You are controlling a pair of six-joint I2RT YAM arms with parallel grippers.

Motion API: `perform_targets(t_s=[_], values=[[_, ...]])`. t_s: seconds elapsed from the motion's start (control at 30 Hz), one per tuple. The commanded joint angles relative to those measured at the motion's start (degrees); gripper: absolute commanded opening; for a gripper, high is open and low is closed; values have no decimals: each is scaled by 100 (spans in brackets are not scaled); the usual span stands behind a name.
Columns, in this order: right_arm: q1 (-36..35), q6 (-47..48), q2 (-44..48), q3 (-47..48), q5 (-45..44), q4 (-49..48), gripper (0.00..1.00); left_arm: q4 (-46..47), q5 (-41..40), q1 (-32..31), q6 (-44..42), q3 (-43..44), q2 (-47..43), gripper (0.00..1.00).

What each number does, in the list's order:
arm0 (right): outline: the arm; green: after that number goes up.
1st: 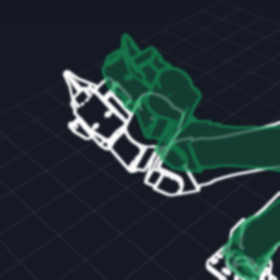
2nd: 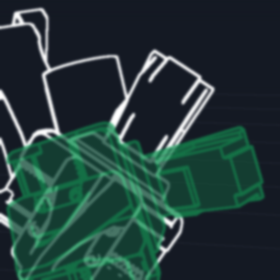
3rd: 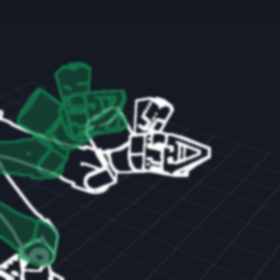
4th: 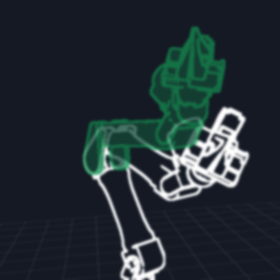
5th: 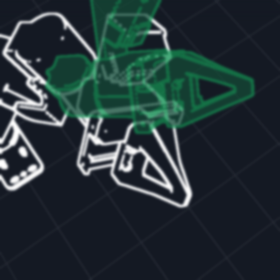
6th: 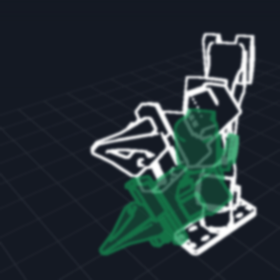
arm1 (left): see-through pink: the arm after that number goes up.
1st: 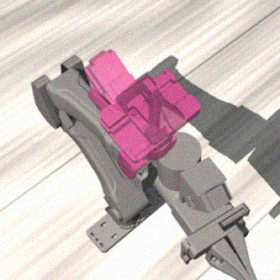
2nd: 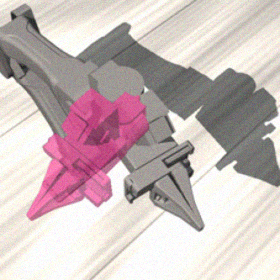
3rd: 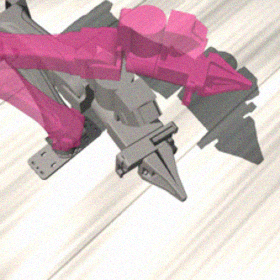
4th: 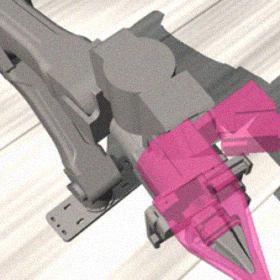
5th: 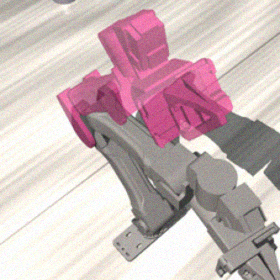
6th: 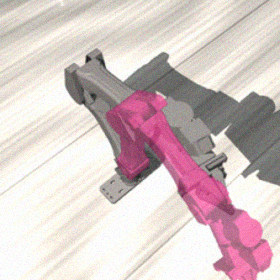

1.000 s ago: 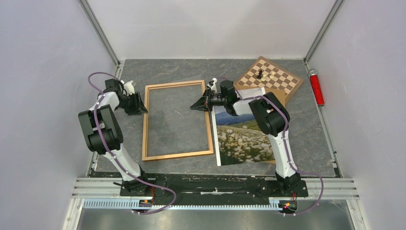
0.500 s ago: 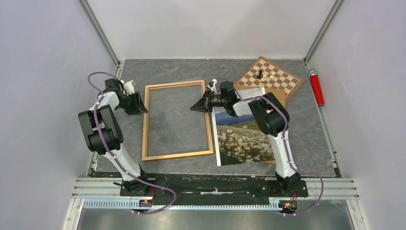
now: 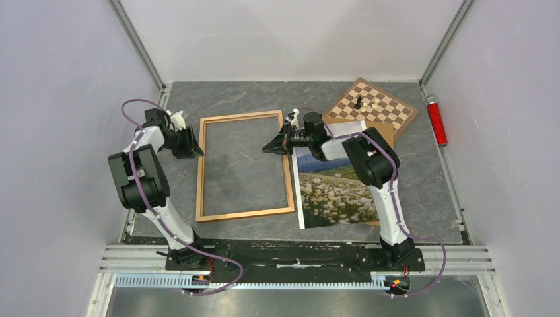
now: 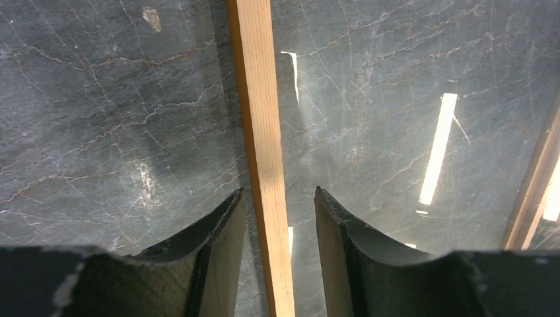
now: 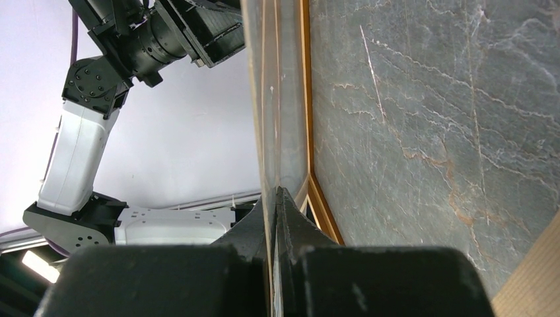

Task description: Put the photo into the frame

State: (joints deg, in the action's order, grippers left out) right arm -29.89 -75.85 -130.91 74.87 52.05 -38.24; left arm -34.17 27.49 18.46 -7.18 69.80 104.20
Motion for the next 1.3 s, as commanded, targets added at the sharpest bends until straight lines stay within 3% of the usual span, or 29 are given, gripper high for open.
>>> perform_targets(t_s=[0.0,1.27], values=[[-64,52,119,114,121,-275,0,16,81,-9,-187,139,-41,49],[-58,1226,-48,375,-141,866,0,200,144,-73,-207,-203,-14,45]])
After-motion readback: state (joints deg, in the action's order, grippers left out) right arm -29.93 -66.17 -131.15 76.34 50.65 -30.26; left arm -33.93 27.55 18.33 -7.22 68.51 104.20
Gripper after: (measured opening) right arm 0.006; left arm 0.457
